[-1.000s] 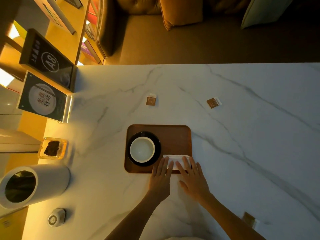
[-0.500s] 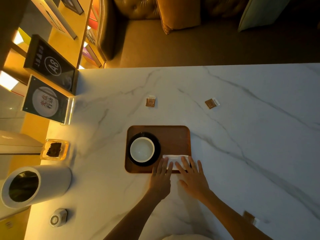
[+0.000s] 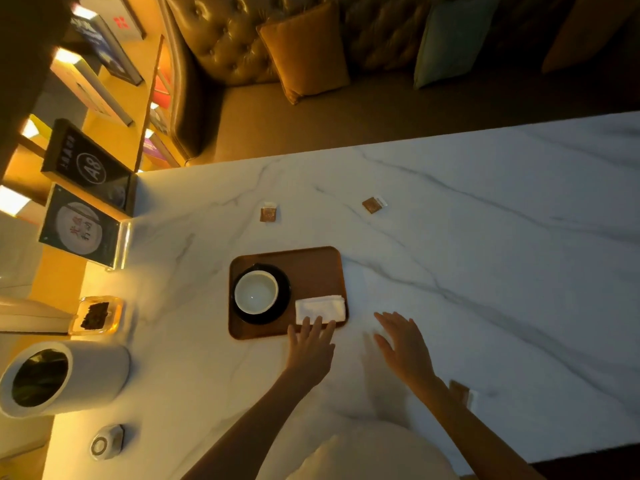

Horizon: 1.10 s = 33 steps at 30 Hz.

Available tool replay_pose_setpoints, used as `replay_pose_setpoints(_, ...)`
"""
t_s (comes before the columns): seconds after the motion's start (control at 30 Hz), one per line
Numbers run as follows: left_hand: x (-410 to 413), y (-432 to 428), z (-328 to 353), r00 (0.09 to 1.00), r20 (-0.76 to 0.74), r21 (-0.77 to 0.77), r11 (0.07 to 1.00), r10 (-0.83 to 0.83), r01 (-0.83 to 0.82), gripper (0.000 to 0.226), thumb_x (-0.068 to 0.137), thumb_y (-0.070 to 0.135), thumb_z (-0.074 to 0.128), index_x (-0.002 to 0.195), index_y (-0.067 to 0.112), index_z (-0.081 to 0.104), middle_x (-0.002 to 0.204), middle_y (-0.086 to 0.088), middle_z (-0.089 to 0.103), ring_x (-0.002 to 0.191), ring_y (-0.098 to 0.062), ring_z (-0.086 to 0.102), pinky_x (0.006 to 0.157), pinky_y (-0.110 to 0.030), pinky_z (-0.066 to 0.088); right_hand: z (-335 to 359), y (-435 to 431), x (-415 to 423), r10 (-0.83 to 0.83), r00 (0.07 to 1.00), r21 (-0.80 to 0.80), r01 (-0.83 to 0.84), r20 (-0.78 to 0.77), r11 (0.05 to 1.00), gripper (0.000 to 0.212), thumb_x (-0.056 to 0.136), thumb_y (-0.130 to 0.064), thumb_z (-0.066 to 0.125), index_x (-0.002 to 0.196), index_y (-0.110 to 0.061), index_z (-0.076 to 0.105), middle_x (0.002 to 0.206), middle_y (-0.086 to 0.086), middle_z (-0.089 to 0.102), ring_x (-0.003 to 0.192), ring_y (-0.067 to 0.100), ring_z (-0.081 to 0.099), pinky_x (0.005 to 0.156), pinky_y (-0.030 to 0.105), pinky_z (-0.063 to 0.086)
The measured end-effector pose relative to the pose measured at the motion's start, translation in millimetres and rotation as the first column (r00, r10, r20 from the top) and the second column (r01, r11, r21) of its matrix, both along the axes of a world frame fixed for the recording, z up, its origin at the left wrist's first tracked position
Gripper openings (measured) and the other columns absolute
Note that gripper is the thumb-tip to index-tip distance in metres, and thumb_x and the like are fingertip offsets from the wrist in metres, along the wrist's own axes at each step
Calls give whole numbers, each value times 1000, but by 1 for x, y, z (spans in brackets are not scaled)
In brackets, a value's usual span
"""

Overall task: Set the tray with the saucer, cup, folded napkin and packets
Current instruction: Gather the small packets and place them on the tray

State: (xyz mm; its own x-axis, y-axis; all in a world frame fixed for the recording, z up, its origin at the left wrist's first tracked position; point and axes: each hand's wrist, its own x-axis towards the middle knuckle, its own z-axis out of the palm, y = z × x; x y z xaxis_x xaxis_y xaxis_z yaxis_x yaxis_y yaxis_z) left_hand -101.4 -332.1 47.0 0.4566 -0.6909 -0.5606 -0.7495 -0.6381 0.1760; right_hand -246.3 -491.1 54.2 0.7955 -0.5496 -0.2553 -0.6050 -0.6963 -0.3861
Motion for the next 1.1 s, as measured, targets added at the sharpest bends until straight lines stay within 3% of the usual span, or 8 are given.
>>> replay_pose_setpoints(0.1, -23, -13, 6, 999, -44, -16, 1000, -18, 17, 50, 102, 38, 32, 149, 25, 22, 158, -5, 26, 147, -31, 18, 116, -59, 16, 7, -6, -39, -125, 991, 54, 123, 49, 991, 39, 95, -31, 51, 133, -22, 52, 135, 1, 57, 131, 21, 46, 113, 40, 31)
replay_pose_setpoints(0.23, -66, -47, 11, 981, -188, -55, 997, 43, -55, 37, 102, 36, 34, 134, 20, 45, 135, -6, 55, 124, -27, 50, 103, -41, 38, 9, -14, -95, -474, 871, 151, 455, 128, 877, 22, 93, -24, 56, 112, -18, 66, 111, 2, 69, 105, 20, 61, 91, 35, 50)
replay_pose_setpoints(0.4, -141, -88, -3, 928, -345, -67, 982, 141, -174, 31, 100, 32, 39, 121, 15, 54, 122, -9, 62, 113, -28, 57, 93, -38, 45, -12, -30, -165, -689, 723, 184, 684, -47, 706, 15, 94, -18, 53, 100, -15, 65, 99, 7, 68, 89, 23, 63, 76, 36, 53)
replay_pose_setpoints(0.6, -220, -129, -32, 774, -537, 23, 922, 337, -385, 32, 96, 15, 48, 123, 2, 54, 124, -18, 62, 116, -30, 57, 92, -33, 45, -45, -41, -200, -724, 669, 323, 731, -167, 601, 22, 89, -14, 55, 108, -8, 64, 107, 12, 64, 96, 24, 62, 86, 38, 52)
replay_pose_setpoints(0.73, -245, -140, -45, 667, -610, 52, 863, 427, -503, 19, 93, 11, 47, 106, 4, 59, 106, -16, 66, 99, -32, 62, 73, -30, 43, -54, -40, -204, -800, 579, 369, 786, -158, 496, 20, 85, -6, 58, 105, -7, 63, 102, 14, 65, 94, 28, 62, 82, 40, 53)
replay_pose_setpoints(0.87, -251, -145, -42, 454, -691, 161, 732, 562, -662, 13, 87, 21, 63, 91, 13, 54, 86, -12, 62, 79, -25, 57, 66, -34, 44, -57, -36, -206, -814, 549, 410, 798, -190, 442, 19, 85, -6, 61, 104, -4, 59, 104, 16, 65, 95, 29, 61, 79, 36, 50)
replay_pose_setpoints(1.0, -242, -141, -33, 282, -753, 207, 621, 594, -756, 26, 83, 21, 74, 77, 9, 51, 74, -17, 61, 66, -25, 59, 67, -40, 53, -50, -39, -202, -784, 554, 537, 768, -281, 350, 23, 79, -10, 67, 102, -4, 63, 101, 14, 68, 84, 21, 60, 68, 27, 49)
replay_pose_setpoints(1.1, -226, -139, -18, 191, -783, 224, 555, 591, -801, 18, 86, 11, 69, 89, 3, 53, 92, -28, 66, 73, -30, 65, 78, -45, 60, -38, -46, -191, -792, 569, 647, 694, -223, 316, 22, 81, -9, 68, 102, -7, 61, 104, 14, 66, 88, 23, 62, 81, 38, 54)
